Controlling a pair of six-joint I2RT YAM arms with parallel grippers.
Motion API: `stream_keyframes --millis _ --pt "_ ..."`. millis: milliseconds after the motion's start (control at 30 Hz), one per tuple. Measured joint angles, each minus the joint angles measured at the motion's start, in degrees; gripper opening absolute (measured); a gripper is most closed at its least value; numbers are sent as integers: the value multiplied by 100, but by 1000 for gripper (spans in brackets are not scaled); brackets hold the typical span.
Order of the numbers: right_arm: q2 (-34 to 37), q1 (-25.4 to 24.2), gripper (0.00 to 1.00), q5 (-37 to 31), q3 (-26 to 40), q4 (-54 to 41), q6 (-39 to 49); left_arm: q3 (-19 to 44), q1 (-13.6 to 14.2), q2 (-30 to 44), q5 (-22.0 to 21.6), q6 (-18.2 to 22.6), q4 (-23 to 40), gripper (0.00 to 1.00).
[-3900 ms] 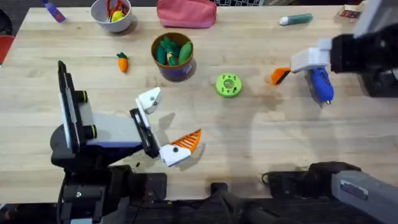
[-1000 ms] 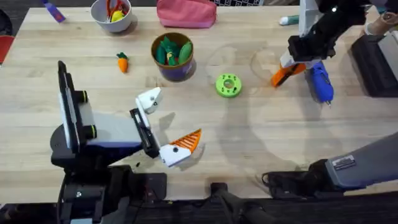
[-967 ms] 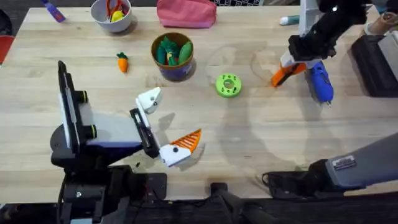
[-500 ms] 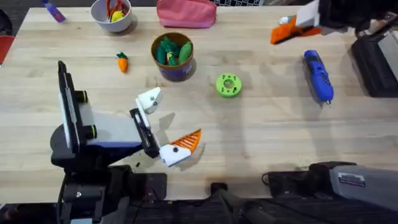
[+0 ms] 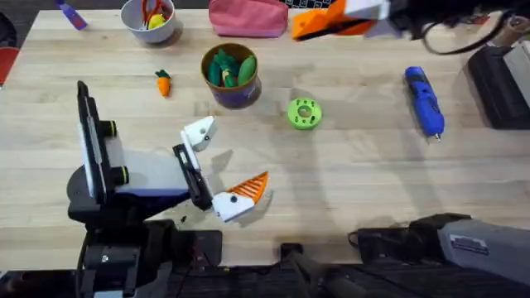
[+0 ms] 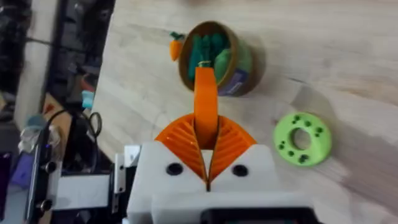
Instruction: Pick up the gripper from the table and insert it into the empty holder that is missing its gripper. Then pick up a screw, insert it into the mounting hole, and use the screwdriver to tighten it. Finally, clean up the table by picking up the vegetable and placing it into the bucket.
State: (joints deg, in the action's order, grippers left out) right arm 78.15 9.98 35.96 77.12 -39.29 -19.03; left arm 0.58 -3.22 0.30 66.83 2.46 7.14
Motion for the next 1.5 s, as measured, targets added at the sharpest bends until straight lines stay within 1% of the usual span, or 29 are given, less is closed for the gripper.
stream_keyframes --millis 100,200,300,433,533,667,833,900,1100,1367,1500 --pt "-39 219 9 122 -273 398 -225 0 0 0 0 0 0 985" --pt "-230 264 9 200 -707 1001 -521 0 0 0 0 0 0 985" --pt "-616 248 9 449 -1403 2014 -812 0 0 0 0 0 0 985" --pt "-1060 246 8 1015 -2259 3003 -1133 0 0 2 0 0 0 985" --pt "-1143 246 8 1599 -2691 3168 -1271 0 0 0 0 0 0 985" --pt "-1009 246 8 2465 -3145 3163 -1387 0 0 0 0 0 0 986" --pt "-741 266 8 3260 -3382 3236 -1365 0 0 0 0 -2 0 986" --pt "-580 330 8 3546 -3389 3451 -1328 0 0 0 0 -2 0 985" --pt "6 623 8 4136 -3389 3863 -1265 0 0 0 0 -13 0 986" --pt "729 885 8 4442 -3389 4170 -1303 0 0 2 0 -14 0 985" --pt "1017 1023 8 4548 -3394 4872 -1598 0 0 0 0 -14 0 985"
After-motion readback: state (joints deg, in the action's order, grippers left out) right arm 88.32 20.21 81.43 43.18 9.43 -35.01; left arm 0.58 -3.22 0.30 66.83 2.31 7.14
